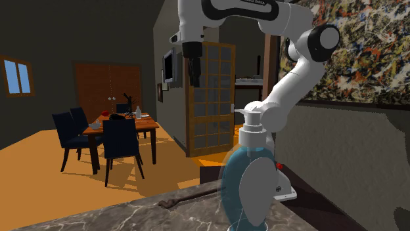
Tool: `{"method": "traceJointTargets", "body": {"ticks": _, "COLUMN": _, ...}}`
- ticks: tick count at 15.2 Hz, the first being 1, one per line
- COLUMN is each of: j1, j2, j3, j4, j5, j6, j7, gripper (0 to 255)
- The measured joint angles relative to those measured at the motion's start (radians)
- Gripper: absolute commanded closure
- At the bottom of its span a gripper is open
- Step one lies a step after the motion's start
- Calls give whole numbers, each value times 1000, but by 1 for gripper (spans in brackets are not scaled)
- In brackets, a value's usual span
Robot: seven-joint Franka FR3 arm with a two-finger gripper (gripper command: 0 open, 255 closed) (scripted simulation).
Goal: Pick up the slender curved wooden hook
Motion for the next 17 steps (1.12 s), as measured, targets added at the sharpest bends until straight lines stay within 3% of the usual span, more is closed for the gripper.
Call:
{"method": "traceJointTargets", "body": {"ticks": 8, "j1": 52, "j2": -30, "j3": 85, "j4": -143, "j5": 87, "j6": 124, "j7": 80, "gripper": 0}}
{"method": "traceJointTargets", "body": {"ticks": 17, "j1": 148, "j2": 26, "j3": 246, "j4": -304, "j5": 232, "j6": 370, "j7": 206, "gripper": 0}}
